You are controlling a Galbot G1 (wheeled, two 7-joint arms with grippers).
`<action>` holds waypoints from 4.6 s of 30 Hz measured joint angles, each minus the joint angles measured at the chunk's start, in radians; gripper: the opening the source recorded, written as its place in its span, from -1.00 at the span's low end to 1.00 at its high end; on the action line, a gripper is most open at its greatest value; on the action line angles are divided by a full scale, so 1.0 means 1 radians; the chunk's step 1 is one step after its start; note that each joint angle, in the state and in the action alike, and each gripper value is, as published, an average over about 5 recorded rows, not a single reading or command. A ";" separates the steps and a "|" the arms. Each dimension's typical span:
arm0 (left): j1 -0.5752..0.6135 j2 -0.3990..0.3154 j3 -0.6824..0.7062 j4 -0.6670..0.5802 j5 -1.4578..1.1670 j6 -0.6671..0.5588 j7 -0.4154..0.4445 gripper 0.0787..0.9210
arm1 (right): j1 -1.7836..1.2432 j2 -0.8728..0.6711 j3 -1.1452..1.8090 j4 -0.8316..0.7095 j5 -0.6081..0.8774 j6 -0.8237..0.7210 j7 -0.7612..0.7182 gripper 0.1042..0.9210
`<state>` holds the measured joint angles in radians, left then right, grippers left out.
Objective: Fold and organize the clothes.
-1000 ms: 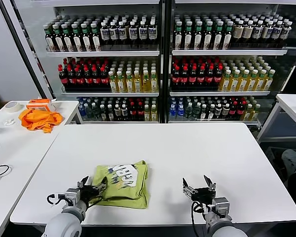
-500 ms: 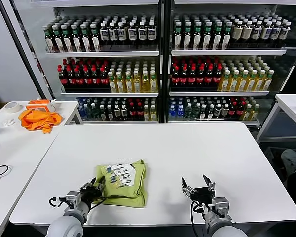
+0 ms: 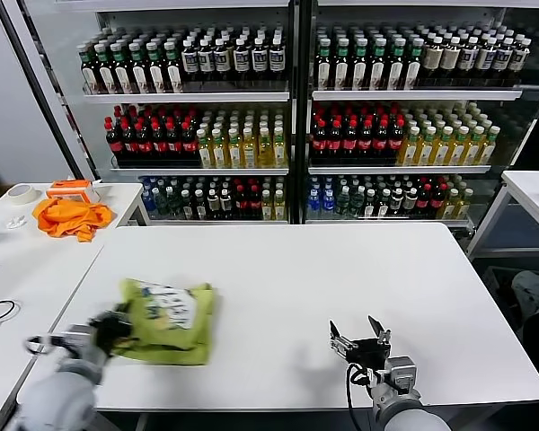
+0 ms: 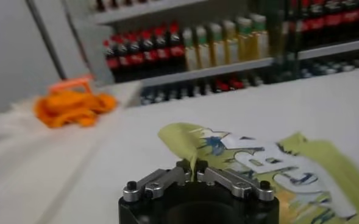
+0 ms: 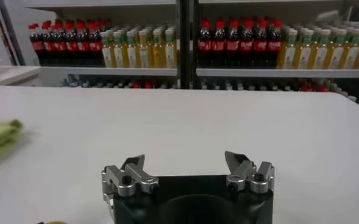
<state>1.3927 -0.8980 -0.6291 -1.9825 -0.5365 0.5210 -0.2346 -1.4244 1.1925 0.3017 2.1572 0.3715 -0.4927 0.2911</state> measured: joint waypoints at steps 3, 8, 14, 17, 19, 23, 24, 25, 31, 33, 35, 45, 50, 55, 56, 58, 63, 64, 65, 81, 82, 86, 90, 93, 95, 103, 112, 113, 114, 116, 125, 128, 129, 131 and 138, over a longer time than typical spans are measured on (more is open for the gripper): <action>0.035 0.065 -0.109 -0.001 -0.022 0.014 0.025 -0.94 | 0.003 0.002 -0.001 -0.001 0.000 0.001 0.000 0.76; 0.067 0.124 -0.211 -0.031 -0.055 0.032 0.054 -0.94 | 0.001 0.002 -0.001 0.000 -0.002 0.000 0.000 0.76; 0.047 0.067 -0.156 -0.111 -0.038 0.041 0.078 -0.94 | -0.011 -0.003 0.010 0.010 -0.004 -0.003 0.003 0.76; 0.024 0.002 -0.057 -0.130 0.005 0.045 0.087 -0.94 | -0.017 -0.002 0.017 0.013 -0.006 -0.003 0.004 0.76; 0.006 -0.042 0.021 -0.137 0.030 0.047 0.089 -0.94 | -0.019 0.000 0.020 0.014 -0.008 -0.003 0.005 0.76; -0.033 -0.122 0.157 -0.145 0.067 0.050 0.087 -0.94 | -0.018 0.005 0.020 0.015 -0.012 -0.005 0.007 0.76; -0.043 -0.139 0.184 -0.146 0.072 0.051 0.085 -0.94 | -0.018 0.006 0.019 0.015 -0.014 -0.006 0.007 0.76; -0.053 -0.156 0.209 -0.146 0.076 0.051 0.082 -0.94 | -0.017 0.007 0.018 0.015 -0.015 -0.007 0.007 0.76; -0.116 -0.245 0.330 -0.140 0.071 0.054 0.047 -0.94 | -0.013 0.009 0.016 0.018 -0.021 -0.014 0.007 0.76; -0.140 -0.274 0.361 -0.133 0.056 0.054 0.029 -0.91 | -0.010 0.008 0.017 0.021 -0.022 -0.017 0.006 0.76; -0.162 -0.301 0.387 -0.122 0.037 0.054 0.010 -0.85 | -0.006 0.006 0.019 0.023 -0.022 -0.018 0.004 0.76; -0.260 -0.354 0.429 -0.088 -0.067 0.036 -0.033 -0.17 | 0.020 0.011 0.011 0.014 -0.020 -0.007 -0.023 0.76; -0.277 -0.317 0.391 -0.081 -0.054 -0.001 -0.016 0.16 | 0.054 0.022 -0.015 -0.010 -0.002 -0.005 -0.044 0.76; -0.253 -0.247 0.320 -0.079 0.010 -0.047 0.025 0.51 | 0.105 0.039 -0.052 -0.036 0.074 -0.027 -0.047 0.76; -0.245 -0.235 0.306 -0.078 0.021 -0.054 0.032 0.57 | 0.117 0.043 -0.062 -0.042 0.096 -0.032 -0.047 0.76; -0.228 -0.215 0.282 -0.077 0.043 -0.066 0.043 0.68 | 0.138 0.051 -0.086 -0.054 0.136 -0.042 -0.046 0.76; -0.190 -0.192 0.247 -0.081 0.082 -0.087 0.060 0.76 | 0.185 0.068 -0.161 -0.094 0.219 -0.059 -0.033 0.76; -0.183 -0.190 0.242 -0.085 0.086 -0.091 0.062 0.76 | 0.193 0.072 -0.176 -0.103 0.234 -0.061 -0.026 0.76; -0.176 -0.190 0.239 -0.088 0.091 -0.095 0.064 0.77 | 0.200 0.076 -0.191 -0.113 0.248 -0.064 -0.019 0.76; -0.126 -0.202 0.211 -0.141 0.092 -0.110 0.073 0.77 | 0.286 0.138 -0.309 -0.235 0.423 -0.079 0.148 0.28; -0.125 -0.202 0.209 -0.141 0.090 -0.111 0.073 0.77 | 0.289 0.139 -0.311 -0.239 0.430 -0.079 0.153 0.22; -0.123 -0.202 0.207 -0.142 0.086 -0.111 0.073 0.77 | 0.296 0.149 -0.317 -0.251 0.446 -0.079 0.168 -0.05; -0.128 -0.203 0.209 -0.141 0.084 -0.112 0.073 0.77 | 0.303 0.158 -0.318 -0.260 0.446 -0.080 0.172 -0.35; -0.131 -0.202 0.209 -0.137 0.083 -0.113 0.074 0.77 | 0.312 0.159 -0.313 -0.260 0.431 -0.084 0.169 -0.56; -0.133 -0.201 0.208 -0.135 0.083 -0.114 0.074 0.77 | 0.322 0.156 -0.303 -0.257 0.416 -0.086 0.165 -0.69; -0.135 -0.200 0.204 -0.124 0.086 -0.124 0.076 0.77 | 0.364 0.106 -0.233 -0.246 0.322 -0.088 0.108 -1.00; -0.138 -0.206 0.214 -0.084 0.133 -0.175 0.108 0.77 | 0.345 0.007 -0.115 -0.261 0.212 -0.087 -0.036 -1.00; -0.138 -0.207 0.216 -0.080 0.139 -0.180 0.111 0.77 | 0.339 -0.002 -0.102 -0.261 0.207 -0.087 -0.046 -1.00; -0.137 -0.207 0.217 -0.075 0.144 -0.186 0.114 0.77 | 0.333 -0.009 -0.088 -0.261 0.202 -0.086 -0.054 -1.00; -0.137 -0.208 0.219 -0.068 0.154 -0.195 0.120 0.77 | 0.320 -0.021 -0.064 -0.260 0.195 -0.086 -0.066 -1.00; -0.133 -0.205 0.214 -0.042 0.188 -0.232 0.139 0.77 | 0.256 -0.046 0.013 -0.214 0.172 -0.085 -0.077 -0.63; -0.133 -0.208 0.215 -0.033 0.198 -0.243 0.142 0.77 | 0.246 -0.050 0.028 -0.201 0.168 -0.078 -0.081 -0.43; -0.132 -0.210 0.215 -0.030 0.202 -0.247 0.143 0.77 | 0.244 -0.050 0.031 -0.197 0.166 -0.073 -0.082 -0.37; -0.131 -0.212 0.216 -0.023 0.212 -0.256 0.145 0.77 | 0.241 -0.049 0.036 -0.190 0.161 -0.059 -0.083 -0.22; -0.136 -0.213 0.212 0.009 0.251 -0.289 0.149 0.77 | 0.249 -0.033 0.053 -0.189 0.091 0.026 -0.093 0.27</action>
<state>1.2566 -1.1112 -0.4172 -1.9732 -0.2856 0.2317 -0.0858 -1.1749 1.1596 0.3550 1.9682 0.4622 -0.4667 0.1981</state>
